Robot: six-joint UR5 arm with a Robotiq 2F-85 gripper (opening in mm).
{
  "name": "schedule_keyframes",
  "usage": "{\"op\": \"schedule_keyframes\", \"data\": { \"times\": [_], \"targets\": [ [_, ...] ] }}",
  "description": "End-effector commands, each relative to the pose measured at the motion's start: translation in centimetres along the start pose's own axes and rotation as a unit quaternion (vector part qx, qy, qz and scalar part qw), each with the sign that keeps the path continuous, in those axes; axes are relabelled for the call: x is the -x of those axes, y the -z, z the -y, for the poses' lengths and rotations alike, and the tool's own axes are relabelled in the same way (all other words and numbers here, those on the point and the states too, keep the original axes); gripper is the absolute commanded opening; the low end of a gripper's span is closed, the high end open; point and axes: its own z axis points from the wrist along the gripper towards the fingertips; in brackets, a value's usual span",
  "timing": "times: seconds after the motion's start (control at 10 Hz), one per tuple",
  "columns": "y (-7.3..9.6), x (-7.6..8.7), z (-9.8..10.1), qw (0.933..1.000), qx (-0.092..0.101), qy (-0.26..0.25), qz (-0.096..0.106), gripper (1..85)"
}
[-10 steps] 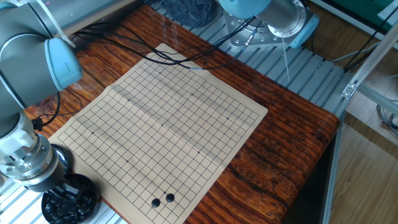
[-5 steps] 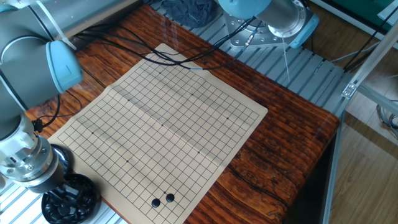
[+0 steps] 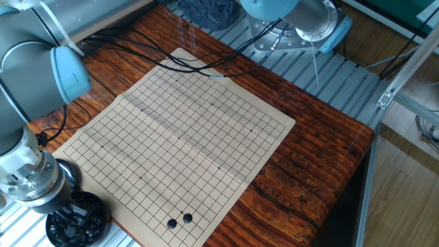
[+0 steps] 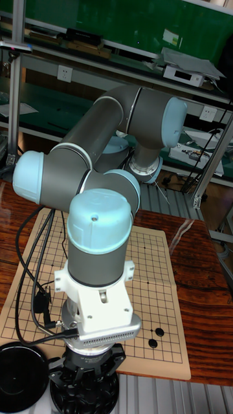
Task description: Play the first move as black on the 3-4 point in the upper right corner of the Go board
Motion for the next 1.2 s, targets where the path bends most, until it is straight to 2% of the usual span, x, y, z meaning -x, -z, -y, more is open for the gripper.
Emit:
{"op": "schedule_keyframes", "data": {
  "times": [0.0, 0.4, 0.8, 1.1],
  "targets": [
    [0.0, 0.1, -0.8, 0.9997, 0.020, -0.010, 0.004, 33.3],
    [-0.2, 0.4, -0.7, 0.9995, 0.022, -0.022, 0.010, 31.7],
    [-0.2, 0.5, -0.8, 0.9992, 0.024, -0.031, 0.013, 15.3],
    [0.7, 0.0, -0.7, 0.9993, 0.026, -0.027, 0.004, 14.7]
  ]
}}
